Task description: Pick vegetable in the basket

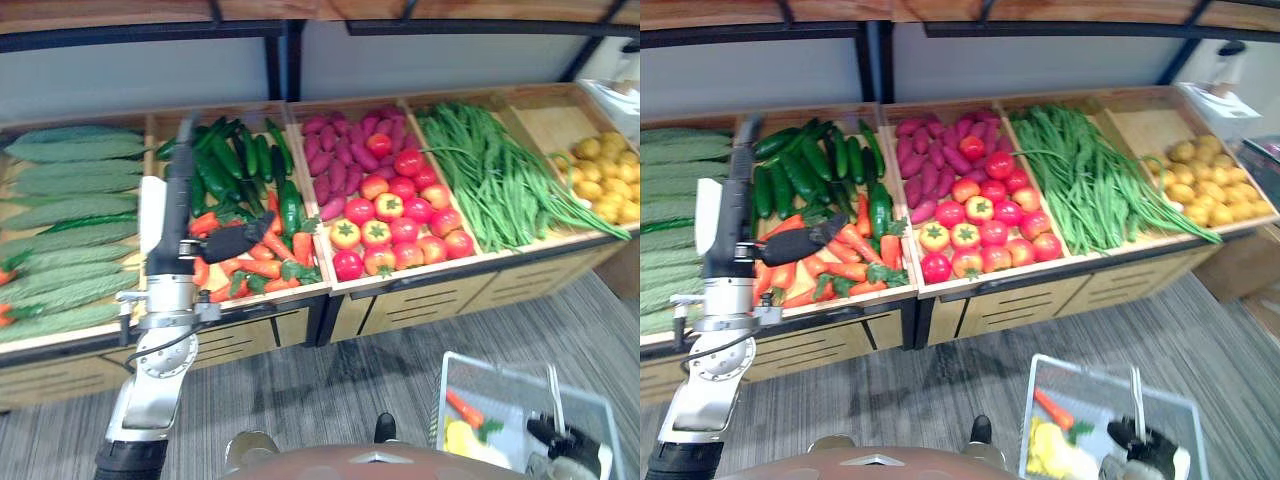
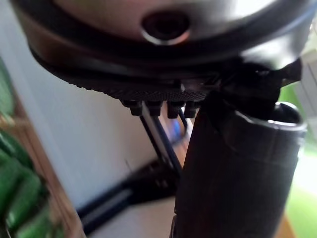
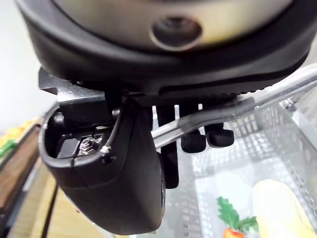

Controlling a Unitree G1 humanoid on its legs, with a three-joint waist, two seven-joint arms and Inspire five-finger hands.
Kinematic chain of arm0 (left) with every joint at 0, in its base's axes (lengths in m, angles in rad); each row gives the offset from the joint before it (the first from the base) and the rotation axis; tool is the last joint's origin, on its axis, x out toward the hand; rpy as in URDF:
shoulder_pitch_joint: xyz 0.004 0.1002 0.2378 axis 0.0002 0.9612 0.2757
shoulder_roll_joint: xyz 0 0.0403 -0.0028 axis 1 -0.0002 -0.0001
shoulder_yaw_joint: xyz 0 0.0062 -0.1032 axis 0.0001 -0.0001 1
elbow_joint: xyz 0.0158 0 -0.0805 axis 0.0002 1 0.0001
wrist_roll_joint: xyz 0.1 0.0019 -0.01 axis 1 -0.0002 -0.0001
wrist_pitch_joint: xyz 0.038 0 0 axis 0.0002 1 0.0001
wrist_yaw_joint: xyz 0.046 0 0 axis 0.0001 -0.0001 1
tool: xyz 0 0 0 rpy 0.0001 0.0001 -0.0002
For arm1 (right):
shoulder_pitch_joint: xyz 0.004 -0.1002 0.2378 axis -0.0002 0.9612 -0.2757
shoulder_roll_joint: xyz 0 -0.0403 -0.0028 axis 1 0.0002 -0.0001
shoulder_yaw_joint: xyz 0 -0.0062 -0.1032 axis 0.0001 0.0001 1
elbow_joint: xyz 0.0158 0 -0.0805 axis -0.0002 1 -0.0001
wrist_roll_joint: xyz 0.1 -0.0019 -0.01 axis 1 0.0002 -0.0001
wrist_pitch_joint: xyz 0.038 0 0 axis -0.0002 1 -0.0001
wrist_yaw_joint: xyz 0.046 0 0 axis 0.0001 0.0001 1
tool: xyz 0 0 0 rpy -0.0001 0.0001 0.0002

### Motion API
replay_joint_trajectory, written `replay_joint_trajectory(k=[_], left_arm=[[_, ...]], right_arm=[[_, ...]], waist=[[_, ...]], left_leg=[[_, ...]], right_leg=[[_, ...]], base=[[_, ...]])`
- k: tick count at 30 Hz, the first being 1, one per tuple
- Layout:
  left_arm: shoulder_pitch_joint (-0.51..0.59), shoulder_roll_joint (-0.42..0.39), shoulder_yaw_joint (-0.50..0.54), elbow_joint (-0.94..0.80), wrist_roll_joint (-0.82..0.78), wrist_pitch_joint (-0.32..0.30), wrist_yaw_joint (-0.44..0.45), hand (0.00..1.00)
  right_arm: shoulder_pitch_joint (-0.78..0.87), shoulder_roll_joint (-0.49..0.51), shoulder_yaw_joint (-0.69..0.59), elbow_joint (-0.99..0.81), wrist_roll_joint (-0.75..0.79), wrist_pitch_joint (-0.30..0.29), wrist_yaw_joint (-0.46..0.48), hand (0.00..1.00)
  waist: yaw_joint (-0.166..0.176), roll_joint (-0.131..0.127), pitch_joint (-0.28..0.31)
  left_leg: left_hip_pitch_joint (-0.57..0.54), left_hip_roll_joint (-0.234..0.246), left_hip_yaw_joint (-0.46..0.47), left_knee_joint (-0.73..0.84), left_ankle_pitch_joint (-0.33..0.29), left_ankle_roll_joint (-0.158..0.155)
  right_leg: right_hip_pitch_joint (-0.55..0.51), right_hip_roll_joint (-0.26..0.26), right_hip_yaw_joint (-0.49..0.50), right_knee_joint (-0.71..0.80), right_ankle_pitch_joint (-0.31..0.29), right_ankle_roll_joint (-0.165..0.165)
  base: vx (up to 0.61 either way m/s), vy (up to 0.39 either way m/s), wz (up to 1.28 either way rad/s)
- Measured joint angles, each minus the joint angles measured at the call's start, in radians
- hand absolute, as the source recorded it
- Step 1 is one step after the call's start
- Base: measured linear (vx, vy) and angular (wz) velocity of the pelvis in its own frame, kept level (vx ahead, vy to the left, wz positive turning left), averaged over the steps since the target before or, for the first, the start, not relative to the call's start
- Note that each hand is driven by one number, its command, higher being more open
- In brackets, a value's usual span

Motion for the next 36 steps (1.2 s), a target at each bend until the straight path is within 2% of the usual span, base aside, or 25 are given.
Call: replay_joint_trajectory(k=[4,8,10,12,16,19,20,21,23,26,28,32,36], left_arm=[[0.024,-0.063,0.153,0.002,0.062,0.053,0.088,1.0],[0.043,-0.102,0.272,0.024,0.118,0.08,0.175,1.0],[0.066,-0.121,0.349,0.075,0.132,0.117,0.231,1.0],[0.08,-0.136,0.396,0.133,0.152,0.136,0.251,1.0],[0.111,-0.199,0.536,0.381,0.143,0.203,0.294,1.0],[0.12,-0.234,0.595,0.527,0.133,0.233,0.308,1.0],[0.127,-0.238,0.62,0.657,0.09,0.231,0.303,1.0],[0.124,-0.237,0.626,0.691,0.075,0.231,0.301,1.0],[0.096,-0.231,0.678,0.981,-0.006,0.234,0.267,1.0],[0.09,-0.23,0.683,1.182,-0.017,0.234,0.215,1.0],[0.091,-0.23,0.655,1.293,-0.045,0.248,0.135,1.0],[0.094,-0.23,0.569,1.34,-0.042,0.248,0.061,1.0],[0.085,-0.231,0.461,1.34,-0.042,0.225,0.024,1.0]], right_arm=[[-0.007,0.021,-0.019,0.038,0.031,0.011,-0.011,0.0],[-0.007,0.038,-0.029,0.039,0.033,0.01,-0.019,0.0],[-0.006,0.045,-0.025,0.04,0.033,0.01,-0.025,0.0],[-0.006,0.05,-0.024,0.04,0.033,0.009,-0.033,0.0],[-0.006,0.079,-0.007,0.038,0.032,-0.011,-0.056,0.0],[-0.002,0.089,0.016,0.038,0.031,-0.011,-0.056,0.0],[-0.004,0.096,0.016,0.036,0.031,-0.011,-0.056,0.0],[-0.007,0.097,0.016,0.035,0.031,-0.011,-0.056,0.0],[-0.013,0.105,0.019,0.033,0.029,-0.011,-0.058,0.0],[-0.031,0.104,0.019,0.048,0.029,-0.011,-0.058,0.0],[-0.04,0.097,0.028,0.07,0.029,-0.012,-0.061,0.0],[-0.052,0.074,0.058,0.097,0.019,-0.013,-0.061,0.0],[-0.075,0.057,0.078,0.107,0.014,-0.019,-0.062,0.0]], waist=[[0.006,0.004,-0.003],[0.01,-0.007,-0.023],[0.015,-0.013,-0.038],[0.019,-0.013,-0.048],[0.022,-0.017,-0.063],[0.023,-0.022,-0.067],[0.02,-0.023,-0.069],[0.018,-0.022,-0.069],[0.008,-0.016,-0.07],[-0.011,-0.015,-0.068],[-0.013,-0.015,-0.068],[-0.016,0.0,-0.06],[-0.04,0.021,-0.058]], left_leg=[[0.01,-0.005,-0.042,-0.097,0.068,-0.003],[0.025,-0.005,-0.052,-0.151,0.097,-0.004],[0.038,-0.006,-0.054,-0.184,0.109,0.002],[0.046,-0.006,-0.055,-0.204,0.121,0.001],[0.061,-0.006,-0.052,-0.238,0.139,0.003],[0.071,-0.005,-0.046,-0.251,0.142,0.002],[0.073,-0.005,-0.043,-0.252,0.141,0.002],[0.075,-0.005,-0.042,-0.253,0.141,0.001],[0.09,-0.006,-0.037,-0.264,0.139,0.0],[0.099,-0.007,-0.037,-0.269,0.138,-0.001],[0.105,-0.007,-0.029,-0.268,0.131,-0.002],[0.121,-0.009,-0.012,-0.267,0.123,-0.006],[0.125,-0.012,-0.007,-0.265,0.118,-0.011]], right_leg=[[0.001,0.009,-0.047,-0.002,-0.003,-0.004],[0.008,0.012,-0.068,-0.005,-0.01,-0.004],[0.01,0.014,-0.074,-0.005,-0.017,-0.004],[0.01,0.015,-0.079,-0.005,-0.018,-0.004],[0.016,0.018,-0.086,-0.015,-0.02,-0.003],[0.018,0.019,-0.086,-0.017,-0.02,-0.003],[0.017,0.019,-0.085,-0.019,-0.02,-0.003],[0.018,0.019,-0.085,-0.019,-0.021,-0.003],[0.026,0.019,-0.081,-0.021,-0.026,-0.001],[0.026,0.019,-0.08,-0.021,-0.033,-0.006],[0.026,0.02,-0.072,-0.021,-0.033,-0.005],[0.028,0.019,-0.054,-0.021,-0.032,-0.003],[0.027,0.016,-0.047,-0.021,-0.033,0.001]], base=[[0.03,-0.039,0.35],[0.0,-0.014,0.15],[-0.02,-0.015,0.07],[-0.01,-0.015,0.06],[0.0,-0.004,0.01],[0.01,-0.007,-0.04],[0.0,0.0,0.0],[0.04,-0.005,-0.07],[0.03,-0.003,-0.04],[0.02,-0.001,-0.02],[0.03,0.0,-0.11],[0.02,0.001,-0.12],[0.01,0.004,-0.07]])
